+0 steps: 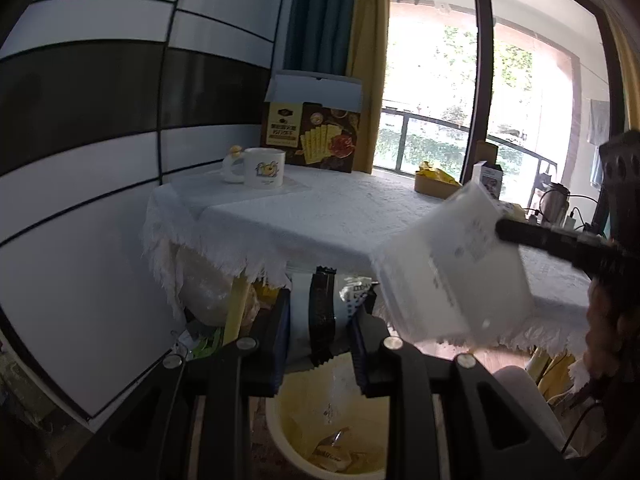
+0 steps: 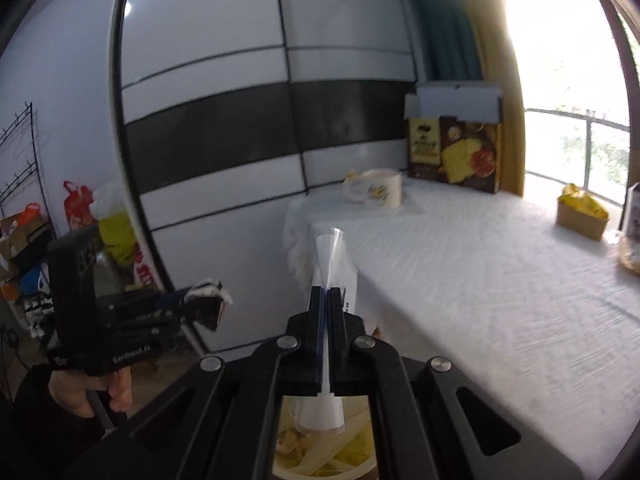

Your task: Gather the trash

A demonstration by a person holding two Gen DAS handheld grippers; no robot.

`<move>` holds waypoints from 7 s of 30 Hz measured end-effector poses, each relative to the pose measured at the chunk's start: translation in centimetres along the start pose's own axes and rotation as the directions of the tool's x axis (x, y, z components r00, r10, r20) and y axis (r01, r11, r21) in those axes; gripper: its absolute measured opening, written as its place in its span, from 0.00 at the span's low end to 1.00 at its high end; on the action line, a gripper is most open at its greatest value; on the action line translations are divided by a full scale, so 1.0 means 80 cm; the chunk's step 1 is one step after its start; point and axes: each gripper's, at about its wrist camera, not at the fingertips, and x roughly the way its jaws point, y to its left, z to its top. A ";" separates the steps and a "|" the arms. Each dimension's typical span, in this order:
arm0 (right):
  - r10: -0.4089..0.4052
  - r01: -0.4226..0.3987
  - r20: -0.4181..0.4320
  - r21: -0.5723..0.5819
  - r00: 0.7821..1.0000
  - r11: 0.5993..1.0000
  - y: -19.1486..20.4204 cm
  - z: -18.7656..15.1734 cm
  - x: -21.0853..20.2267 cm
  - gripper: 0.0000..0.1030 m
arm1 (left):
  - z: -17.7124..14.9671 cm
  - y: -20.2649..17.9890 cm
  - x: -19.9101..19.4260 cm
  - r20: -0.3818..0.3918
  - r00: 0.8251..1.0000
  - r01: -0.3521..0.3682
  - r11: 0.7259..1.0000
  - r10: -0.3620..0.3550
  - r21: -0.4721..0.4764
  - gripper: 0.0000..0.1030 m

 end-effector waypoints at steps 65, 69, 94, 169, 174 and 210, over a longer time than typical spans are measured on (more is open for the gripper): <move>-0.067 0.116 -0.282 0.163 0.957 0.980 -0.068 -0.127 0.060 0.26 | -0.098 -0.046 0.116 -0.345 0.938 -0.046 0.999 0.044 0.004 0.53; -0.070 0.120 -0.288 0.157 0.955 0.980 -0.065 -0.130 0.053 0.26 | -0.092 -0.055 0.099 -0.314 0.949 -0.030 0.999 0.032 0.010 0.53; -0.159 0.196 -0.247 0.135 0.956 0.971 -0.063 -0.138 -0.049 0.41 | -0.061 -0.129 0.015 -0.148 0.984 0.105 0.993 -0.097 0.046 0.59; -0.242 0.242 -0.039 0.007 0.970 0.970 -0.006 -0.060 -0.164 0.82 | -0.007 -0.157 -0.091 0.135 0.964 0.217 0.970 -0.231 0.111 0.97; -0.239 0.239 -0.039 0.002 0.970 0.971 -0.006 -0.060 -0.164 0.82 | -0.007 -0.157 -0.091 0.134 0.963 0.218 0.969 -0.232 0.113 0.97; -0.239 0.239 -0.034 0.001 0.970 0.971 -0.007 -0.057 -0.169 0.82 | -0.006 -0.165 -0.092 0.136 0.963 0.218 0.970 -0.232 0.111 0.97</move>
